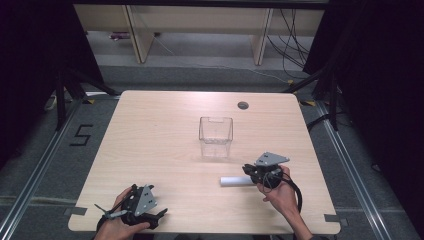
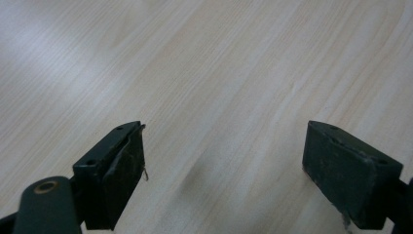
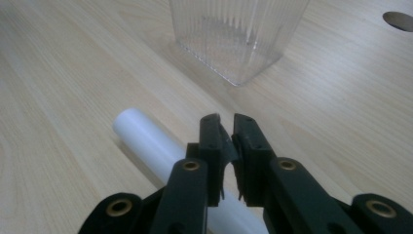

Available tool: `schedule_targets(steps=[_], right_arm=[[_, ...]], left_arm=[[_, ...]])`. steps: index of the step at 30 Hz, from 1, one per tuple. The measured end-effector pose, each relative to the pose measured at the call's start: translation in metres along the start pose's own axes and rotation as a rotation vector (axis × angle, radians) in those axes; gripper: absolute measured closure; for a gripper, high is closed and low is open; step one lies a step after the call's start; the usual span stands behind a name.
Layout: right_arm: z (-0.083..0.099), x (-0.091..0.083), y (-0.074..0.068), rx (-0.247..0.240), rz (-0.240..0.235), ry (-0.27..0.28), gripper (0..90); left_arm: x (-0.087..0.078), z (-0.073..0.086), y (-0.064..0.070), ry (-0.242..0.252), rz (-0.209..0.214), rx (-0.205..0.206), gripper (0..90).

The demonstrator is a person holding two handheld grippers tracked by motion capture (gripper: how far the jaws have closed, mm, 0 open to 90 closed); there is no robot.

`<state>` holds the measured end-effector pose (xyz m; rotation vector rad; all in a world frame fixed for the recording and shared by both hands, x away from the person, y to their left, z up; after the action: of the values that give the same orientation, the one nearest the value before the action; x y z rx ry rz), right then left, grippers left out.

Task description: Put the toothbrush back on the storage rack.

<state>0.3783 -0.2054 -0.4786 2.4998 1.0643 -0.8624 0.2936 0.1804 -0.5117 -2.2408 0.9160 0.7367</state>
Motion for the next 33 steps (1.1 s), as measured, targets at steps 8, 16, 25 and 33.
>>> schedule_targets(steps=[8, 16, 25, 33], right_arm=[[-0.005, 0.016, -0.009, 0.004, -0.041, -0.053, 89.9], [-0.011, 0.033, -0.018, -0.013, -0.059, -0.111, 90.0], [-0.013, 0.046, -0.019, -0.053, -0.08, -0.132, 90.0], [-0.013, 0.05, -0.021, -0.068, -0.095, -0.144, 90.0]], left_arm=[[-0.001, 0.0, 0.0, 0.0, 0.006, 0.0, 15.0], [0.0, 0.0, 0.0, 0.004, -0.01, -0.001, 15.0], [0.0, 0.0, 0.0, 0.008, -0.004, -0.003, 15.0], [-0.001, 0.0, 0.0, 0.007, -0.001, -0.004, 15.0]])
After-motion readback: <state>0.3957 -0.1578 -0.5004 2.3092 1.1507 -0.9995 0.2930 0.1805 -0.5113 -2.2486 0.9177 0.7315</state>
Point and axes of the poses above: each handheld gripper's, and its own axes: x roughly forward along the jaws, z roughly out of its underside, y roughly to its right, the point moved 1 cm from there along x, roughly forward along the jaws, and after that the axes turned 2 degrees about -z, right-handed, at the moved point
